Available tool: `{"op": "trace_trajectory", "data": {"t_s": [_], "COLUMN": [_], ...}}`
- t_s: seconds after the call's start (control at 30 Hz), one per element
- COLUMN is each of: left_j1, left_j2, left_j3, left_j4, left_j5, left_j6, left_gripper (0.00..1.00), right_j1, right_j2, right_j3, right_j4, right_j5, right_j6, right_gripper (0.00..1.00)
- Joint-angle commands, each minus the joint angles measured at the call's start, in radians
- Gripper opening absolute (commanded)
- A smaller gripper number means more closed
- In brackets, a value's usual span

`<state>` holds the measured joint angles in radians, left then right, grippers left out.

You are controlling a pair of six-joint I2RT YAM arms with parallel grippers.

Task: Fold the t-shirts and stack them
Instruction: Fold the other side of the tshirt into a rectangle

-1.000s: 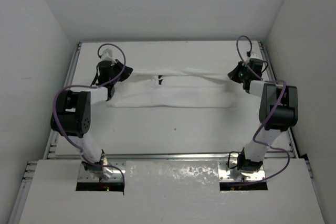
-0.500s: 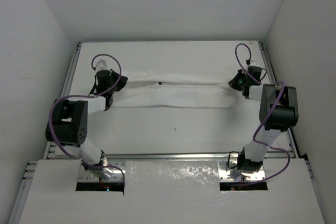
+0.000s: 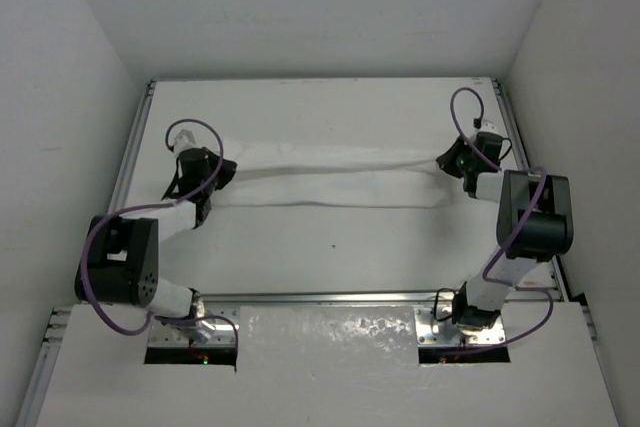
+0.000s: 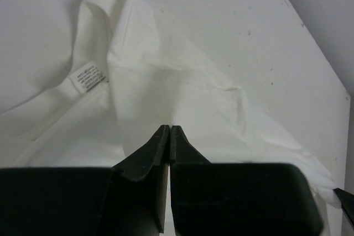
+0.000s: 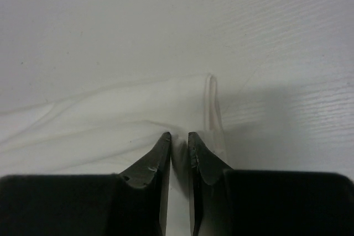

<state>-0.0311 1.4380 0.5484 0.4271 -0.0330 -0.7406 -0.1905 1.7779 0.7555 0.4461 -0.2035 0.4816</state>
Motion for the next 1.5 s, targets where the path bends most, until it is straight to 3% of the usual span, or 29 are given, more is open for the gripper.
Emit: {"op": "trace_trajectory", "data": {"t_s": [0.0, 0.17, 0.27, 0.53, 0.8, 0.87, 0.9, 0.93, 0.97, 1.03, 1.2, 1.4, 1.47], "left_j1": [0.005, -0.004, -0.007, -0.009, -0.012, -0.012, -0.012, -0.013, -0.015, -0.02, -0.038, -0.064, -0.066], "left_j2": [-0.042, -0.065, -0.076, -0.077, -0.119, -0.122, -0.123, -0.125, -0.129, -0.129, -0.137, -0.165, -0.183], "left_j3": [-0.039, -0.061, -0.059, -0.058, -0.074, -0.074, -0.074, -0.083, -0.087, -0.097, -0.125, -0.145, -0.154], "left_j4": [-0.007, -0.043, -0.071, -0.119, -0.151, -0.154, -0.159, -0.15, -0.145, -0.142, -0.137, -0.156, -0.165], "left_j5": [-0.019, -0.007, -0.013, -0.019, -0.024, -0.015, -0.008, -0.002, 0.007, 0.013, 0.028, 0.018, 0.015], "left_j6": [-0.034, -0.054, -0.06, -0.057, -0.077, -0.075, -0.077, -0.077, -0.077, -0.074, -0.077, -0.079, -0.088], "left_gripper": [0.03, 0.03, 0.03, 0.04, 0.0, 0.0, 0.0, 0.0, 0.0, 0.0, 0.0, 0.0, 0.0], "right_j1": [-0.013, -0.01, -0.01, -0.01, -0.01, -0.01, -0.01, -0.01, -0.012, -0.01, -0.006, 0.026, 0.054], "right_j2": [-0.076, -0.147, -0.178, -0.293, -0.362, -0.373, -0.377, -0.382, -0.4, -0.422, -0.449, -0.494, -0.502], "right_j3": [-0.059, -0.165, -0.214, -0.329, -0.346, -0.344, -0.352, -0.361, -0.372, -0.38, -0.363, -0.371, -0.346], "right_j4": [0.108, 0.175, 0.177, 0.154, 0.022, -0.044, -0.052, -0.049, -0.055, -0.064, -0.072, -0.068, -0.102], "right_j5": [-0.04, -0.12, -0.108, -0.077, 0.042, 0.082, 0.088, 0.087, 0.084, 0.079, 0.004, -0.045, -0.024], "right_j6": [0.009, 0.058, 0.074, 0.084, 0.074, 0.081, 0.084, 0.089, 0.097, 0.104, 0.107, 0.109, 0.101], "right_gripper": [0.18, 0.13, 0.0, 0.0, 0.0, 0.05, 0.19, 0.23, 0.37, 0.48, 0.5, 0.26, 0.32]}}
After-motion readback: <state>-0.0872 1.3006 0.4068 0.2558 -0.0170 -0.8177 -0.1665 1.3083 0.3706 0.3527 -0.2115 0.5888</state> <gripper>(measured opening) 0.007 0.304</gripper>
